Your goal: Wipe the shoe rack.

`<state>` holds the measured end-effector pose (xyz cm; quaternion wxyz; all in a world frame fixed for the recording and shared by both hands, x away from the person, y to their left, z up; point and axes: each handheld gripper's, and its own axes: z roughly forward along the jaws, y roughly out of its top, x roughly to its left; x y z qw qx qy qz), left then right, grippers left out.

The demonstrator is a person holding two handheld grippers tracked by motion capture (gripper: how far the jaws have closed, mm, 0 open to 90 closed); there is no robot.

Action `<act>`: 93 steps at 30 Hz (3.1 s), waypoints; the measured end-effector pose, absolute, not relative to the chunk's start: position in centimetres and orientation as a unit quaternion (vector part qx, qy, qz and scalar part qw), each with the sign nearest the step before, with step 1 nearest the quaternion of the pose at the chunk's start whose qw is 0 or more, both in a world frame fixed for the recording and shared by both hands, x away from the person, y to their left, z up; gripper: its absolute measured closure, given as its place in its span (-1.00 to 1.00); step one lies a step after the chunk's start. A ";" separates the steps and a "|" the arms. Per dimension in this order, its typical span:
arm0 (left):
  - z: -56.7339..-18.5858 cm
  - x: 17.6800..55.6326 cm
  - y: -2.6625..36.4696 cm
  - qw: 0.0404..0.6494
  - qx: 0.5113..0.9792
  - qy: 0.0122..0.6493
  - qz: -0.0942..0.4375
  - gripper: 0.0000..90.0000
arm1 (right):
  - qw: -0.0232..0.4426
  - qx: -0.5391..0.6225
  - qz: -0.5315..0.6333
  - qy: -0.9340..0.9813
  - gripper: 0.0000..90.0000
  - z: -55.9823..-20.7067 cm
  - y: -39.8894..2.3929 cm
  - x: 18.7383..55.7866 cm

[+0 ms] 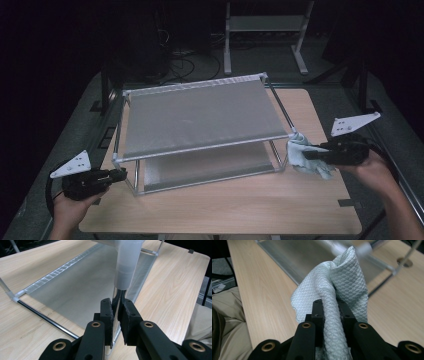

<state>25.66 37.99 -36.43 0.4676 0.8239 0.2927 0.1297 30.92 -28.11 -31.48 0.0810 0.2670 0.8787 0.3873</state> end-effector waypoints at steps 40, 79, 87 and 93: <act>-36.4 25.6 38.0 0.463 0.832 0.276 0.133 0.80 | 0.060 0.328 0.371 0.866 0.74 -38.5 -27.8 33.7; -36.3 25.6 38.0 0.462 0.834 0.272 0.133 0.80 | 0.046 0.340 0.364 0.866 0.74 -41.7 -26.1 34.8; -36.3 25.6 38.0 0.461 0.834 0.271 0.134 0.80 | 0.071 0.330 0.394 0.855 0.74 -38.7 -26.4 34.0; -36.3 25.6 38.0 0.460 0.834 0.271 0.138 0.80 | 0.103 0.304 0.426 0.846 0.74 -34.2 -26.2 32.9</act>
